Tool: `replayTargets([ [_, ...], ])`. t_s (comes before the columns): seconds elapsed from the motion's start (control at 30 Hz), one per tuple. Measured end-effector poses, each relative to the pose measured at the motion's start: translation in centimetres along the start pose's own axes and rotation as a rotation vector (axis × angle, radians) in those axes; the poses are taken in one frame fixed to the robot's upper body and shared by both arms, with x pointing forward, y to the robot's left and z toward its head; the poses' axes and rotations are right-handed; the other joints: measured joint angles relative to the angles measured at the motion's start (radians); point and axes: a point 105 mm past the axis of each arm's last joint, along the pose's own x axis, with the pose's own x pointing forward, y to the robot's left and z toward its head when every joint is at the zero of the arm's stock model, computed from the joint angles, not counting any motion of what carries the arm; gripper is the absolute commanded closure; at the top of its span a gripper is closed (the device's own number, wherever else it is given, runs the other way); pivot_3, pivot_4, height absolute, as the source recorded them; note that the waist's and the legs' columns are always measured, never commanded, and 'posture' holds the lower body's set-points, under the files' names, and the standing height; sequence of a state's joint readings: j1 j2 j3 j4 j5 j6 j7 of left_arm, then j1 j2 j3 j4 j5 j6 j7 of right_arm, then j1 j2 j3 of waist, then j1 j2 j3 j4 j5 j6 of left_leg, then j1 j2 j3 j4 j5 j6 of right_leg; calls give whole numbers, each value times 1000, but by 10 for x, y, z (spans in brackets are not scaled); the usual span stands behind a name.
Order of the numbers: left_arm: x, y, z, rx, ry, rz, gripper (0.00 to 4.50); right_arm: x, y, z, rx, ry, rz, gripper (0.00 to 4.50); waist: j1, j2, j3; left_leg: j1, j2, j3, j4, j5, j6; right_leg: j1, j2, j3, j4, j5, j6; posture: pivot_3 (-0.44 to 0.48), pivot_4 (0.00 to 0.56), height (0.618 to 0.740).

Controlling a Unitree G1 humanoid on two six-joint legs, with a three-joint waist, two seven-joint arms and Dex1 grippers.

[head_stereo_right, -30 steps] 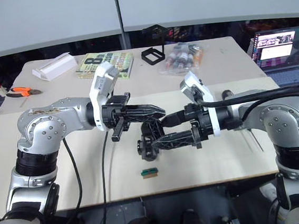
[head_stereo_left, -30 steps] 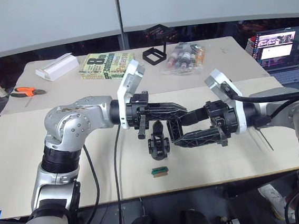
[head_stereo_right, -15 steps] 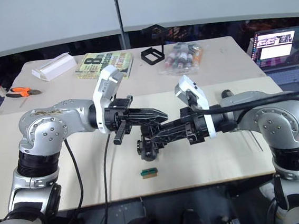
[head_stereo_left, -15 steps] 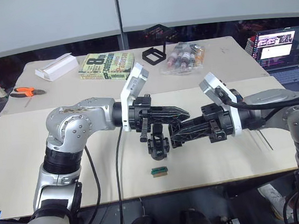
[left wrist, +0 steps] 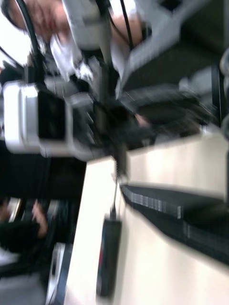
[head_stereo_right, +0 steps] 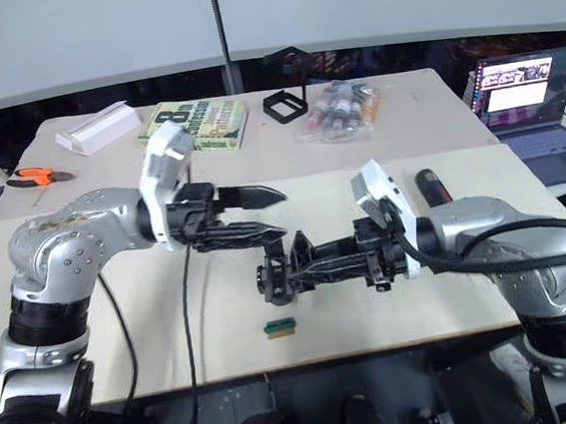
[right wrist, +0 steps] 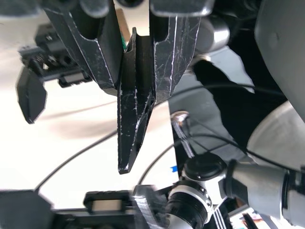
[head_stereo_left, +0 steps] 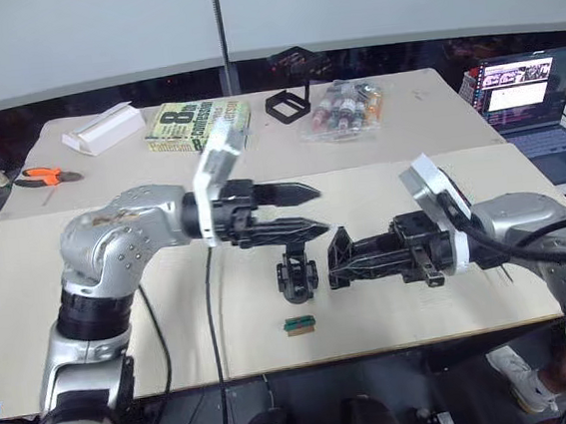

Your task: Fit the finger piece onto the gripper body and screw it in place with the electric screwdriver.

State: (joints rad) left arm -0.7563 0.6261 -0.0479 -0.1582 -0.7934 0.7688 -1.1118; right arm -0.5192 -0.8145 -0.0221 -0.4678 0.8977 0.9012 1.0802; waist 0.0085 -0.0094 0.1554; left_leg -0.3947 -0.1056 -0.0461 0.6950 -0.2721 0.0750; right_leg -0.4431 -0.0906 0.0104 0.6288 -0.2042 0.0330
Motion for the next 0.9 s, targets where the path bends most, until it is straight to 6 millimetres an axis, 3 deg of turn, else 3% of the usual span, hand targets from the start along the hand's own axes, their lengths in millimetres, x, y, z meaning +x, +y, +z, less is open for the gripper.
replayTargets([
  [0.13,-41,18,-27,103,-1,162,0,-3,1,-10,-58,-22,-1,4110,1,0,0,0,0,0,0,0,0,0,0,0,-1,0,0,0,150,740],
  [0.23,-78,20,-77,94,117,250,0,-3,-1,-14,-133,-43,-7,4110,2,0,0,1,0,0,-1,0,0,0,0,0,-1,0,0,0,150,740],
  [0.33,-92,18,-114,73,184,273,0,-3,-4,-14,-168,-68,-5,4110,7,0,0,1,0,-1,0,0,0,1,-1,-1,-1,0,0,0,150,740],
  [0.43,-84,17,-130,86,184,255,0,-1,-4,-15,-188,-85,16,4110,24,0,0,1,-1,-2,1,-1,1,2,-2,-2,-3,0,0,0,150,740],
  [0.63,-42,21,-162,86,189,196,0,1,-8,-17,-198,-76,23,4110,29,0,0,0,-1,-1,1,-1,2,2,-2,-2,-2,1,1,0,150,740],
  [0.9,-13,25,-169,78,171,149,0,8,-13,-11,-245,-102,23,4110,15,0,0,0,-1,-1,1,-1,2,1,-2,-2,-1,1,1,0,150,740],
])
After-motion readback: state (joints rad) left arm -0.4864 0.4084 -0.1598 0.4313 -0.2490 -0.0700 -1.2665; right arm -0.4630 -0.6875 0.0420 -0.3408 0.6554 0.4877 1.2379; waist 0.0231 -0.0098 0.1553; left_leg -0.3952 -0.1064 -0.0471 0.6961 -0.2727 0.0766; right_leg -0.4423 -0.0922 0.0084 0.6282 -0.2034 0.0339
